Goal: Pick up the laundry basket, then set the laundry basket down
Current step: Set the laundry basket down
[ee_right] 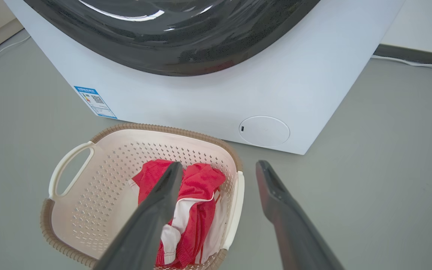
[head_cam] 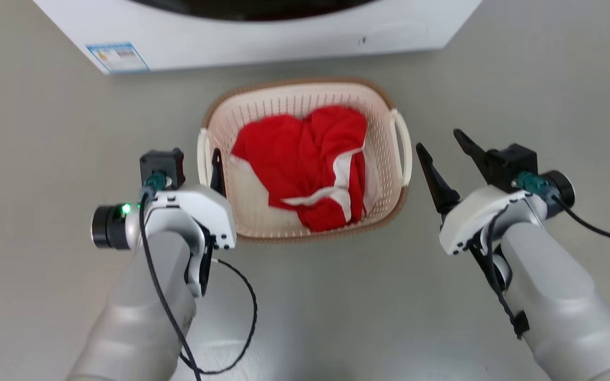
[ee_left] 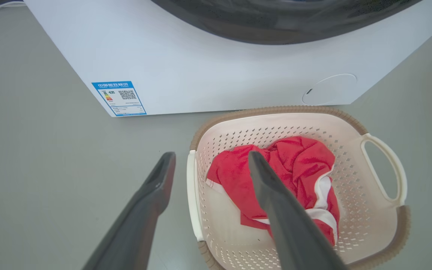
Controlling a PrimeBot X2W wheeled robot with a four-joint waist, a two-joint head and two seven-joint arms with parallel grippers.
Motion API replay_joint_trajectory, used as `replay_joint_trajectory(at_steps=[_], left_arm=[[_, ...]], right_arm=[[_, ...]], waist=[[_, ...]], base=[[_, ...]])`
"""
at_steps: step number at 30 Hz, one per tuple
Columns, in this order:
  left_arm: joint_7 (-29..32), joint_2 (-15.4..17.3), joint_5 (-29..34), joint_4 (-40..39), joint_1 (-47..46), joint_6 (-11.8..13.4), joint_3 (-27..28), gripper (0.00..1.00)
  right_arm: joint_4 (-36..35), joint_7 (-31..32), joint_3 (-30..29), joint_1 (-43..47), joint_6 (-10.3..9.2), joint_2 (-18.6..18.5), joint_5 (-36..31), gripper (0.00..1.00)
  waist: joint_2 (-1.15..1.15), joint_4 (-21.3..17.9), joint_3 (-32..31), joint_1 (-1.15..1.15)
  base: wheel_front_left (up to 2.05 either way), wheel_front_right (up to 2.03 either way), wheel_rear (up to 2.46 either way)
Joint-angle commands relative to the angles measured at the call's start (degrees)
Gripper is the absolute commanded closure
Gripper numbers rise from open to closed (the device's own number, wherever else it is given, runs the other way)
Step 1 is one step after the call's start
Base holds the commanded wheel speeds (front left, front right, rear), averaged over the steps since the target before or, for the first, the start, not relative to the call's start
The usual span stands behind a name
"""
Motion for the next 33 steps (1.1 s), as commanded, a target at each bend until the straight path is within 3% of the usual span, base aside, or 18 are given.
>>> replay_joint_trajectory(at_steps=[1, 9, 18, 25, 33], left_arm=[[-0.3, 1.14, 0.75, -1.18, 1.3, -0.22, 1.5, 0.0], [-0.3, 0.43, 3.68, -9.57, 11.06, -3.91, 9.03, 0.0], [-0.3, -0.34, 6.38, -16.03, 20.24, -8.02, 17.17, 0.0], [-0.3, -0.68, 8.67, -20.55, 27.18, -9.1, 22.04, 0.0], [-0.3, -0.8, 11.4, -25.42, 32.6, -9.49, 25.62, 0.0]], right_arm=[[-1.2, -0.79, 0.44, 2.28, 0.26, 0.1, -0.57, 0.0], [-6.86, -0.79, -5.76, 9.04, 0.26, -0.02, -3.82, 0.0], [-9.63, -0.79, -8.96, 15.69, 0.26, -1.2, -6.49, 0.0], [-13.8, -0.79, -10.87, 19.97, 0.26, -1.76, -7.75, 0.0], [-19.04, -0.79, -13.32, 23.65, 0.26, -1.87, -8.38, 0.0]], waist=[[0.0, 0.49, -3.41, 0.0], [0.0, 1.27, -12.99, 0.0], [0.0, 3.07, -22.69, 0.0], [0.0, 3.93, -28.36, 0.0], [0.0, 3.93, -29.85, 0.0]], base=[[0.0, 0.0, 0.0], [0.0, 0.0, 0.0], [0.0, 0.0, 0.0], [0.0, 0.0, 0.0], [0.0, 0.0, 0.0]])
